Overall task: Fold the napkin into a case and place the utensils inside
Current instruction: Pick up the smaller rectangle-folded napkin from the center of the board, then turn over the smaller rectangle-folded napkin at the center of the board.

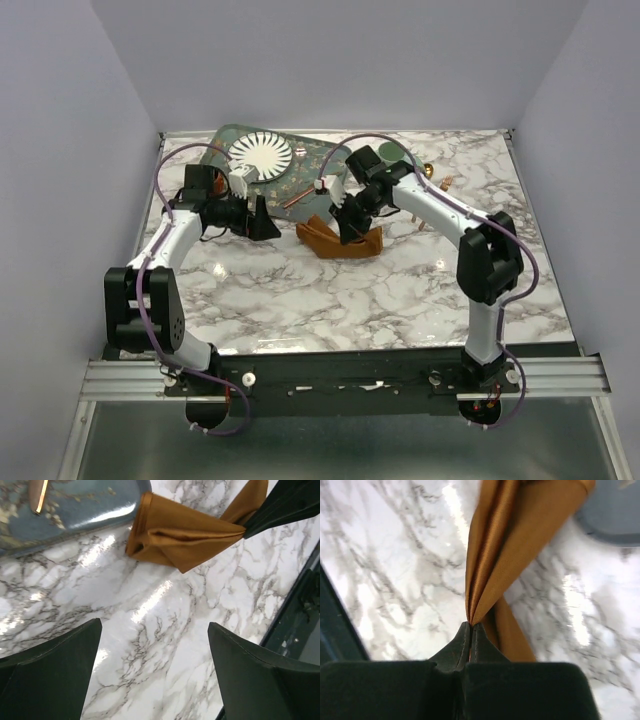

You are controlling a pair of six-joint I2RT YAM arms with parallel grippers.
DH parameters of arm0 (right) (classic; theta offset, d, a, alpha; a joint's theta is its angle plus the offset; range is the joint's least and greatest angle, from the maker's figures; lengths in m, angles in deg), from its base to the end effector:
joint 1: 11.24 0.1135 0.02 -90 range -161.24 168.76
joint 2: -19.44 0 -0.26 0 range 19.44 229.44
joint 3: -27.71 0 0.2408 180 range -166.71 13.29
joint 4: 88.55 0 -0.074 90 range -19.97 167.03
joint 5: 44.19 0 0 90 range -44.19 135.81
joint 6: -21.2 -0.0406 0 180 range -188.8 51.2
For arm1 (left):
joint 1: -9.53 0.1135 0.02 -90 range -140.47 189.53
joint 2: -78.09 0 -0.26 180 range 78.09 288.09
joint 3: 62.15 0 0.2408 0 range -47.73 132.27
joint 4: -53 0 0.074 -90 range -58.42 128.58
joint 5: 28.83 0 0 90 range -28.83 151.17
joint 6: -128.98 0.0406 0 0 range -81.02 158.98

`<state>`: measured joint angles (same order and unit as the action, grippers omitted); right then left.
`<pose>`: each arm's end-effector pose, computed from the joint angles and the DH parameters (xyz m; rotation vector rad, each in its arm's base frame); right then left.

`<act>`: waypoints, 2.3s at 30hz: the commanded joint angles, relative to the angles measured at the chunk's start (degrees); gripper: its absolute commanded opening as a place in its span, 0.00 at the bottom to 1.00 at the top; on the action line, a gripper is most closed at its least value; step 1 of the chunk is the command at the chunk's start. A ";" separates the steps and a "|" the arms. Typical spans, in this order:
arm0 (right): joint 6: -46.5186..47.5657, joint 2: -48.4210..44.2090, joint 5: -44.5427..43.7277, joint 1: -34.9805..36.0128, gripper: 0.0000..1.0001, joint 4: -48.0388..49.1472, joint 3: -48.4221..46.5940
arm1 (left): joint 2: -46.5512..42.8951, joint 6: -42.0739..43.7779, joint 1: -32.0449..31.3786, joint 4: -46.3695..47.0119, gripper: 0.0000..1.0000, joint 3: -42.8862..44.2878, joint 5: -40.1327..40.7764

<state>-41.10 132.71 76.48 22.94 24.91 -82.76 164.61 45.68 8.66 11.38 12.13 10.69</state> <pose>0.3206 0.2428 0.2387 -1.5116 2.2578 0.7709 0.2979 -0.0358 0.2413 0.5008 2.2536 -1.0364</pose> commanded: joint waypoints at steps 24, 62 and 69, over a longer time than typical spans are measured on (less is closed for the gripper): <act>8.51 -17.56 -39.36 17.15 0.01 39.81 32.77 | -5.13 1.56 4.11 3.29 0.99 -1.67 8.29; -0.37 -27.30 -55.57 41.41 0.83 45.55 50.96 | -13.40 14.12 3.95 -6.18 0.99 -8.71 6.62; -4.41 -37.42 -35.01 28.69 0.77 23.95 44.37 | -10.59 19.67 -4.74 -14.10 0.76 -4.40 8.38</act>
<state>-40.99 98.75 25.62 60.90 65.87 -32.25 152.89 60.47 9.63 3.27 5.48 18.87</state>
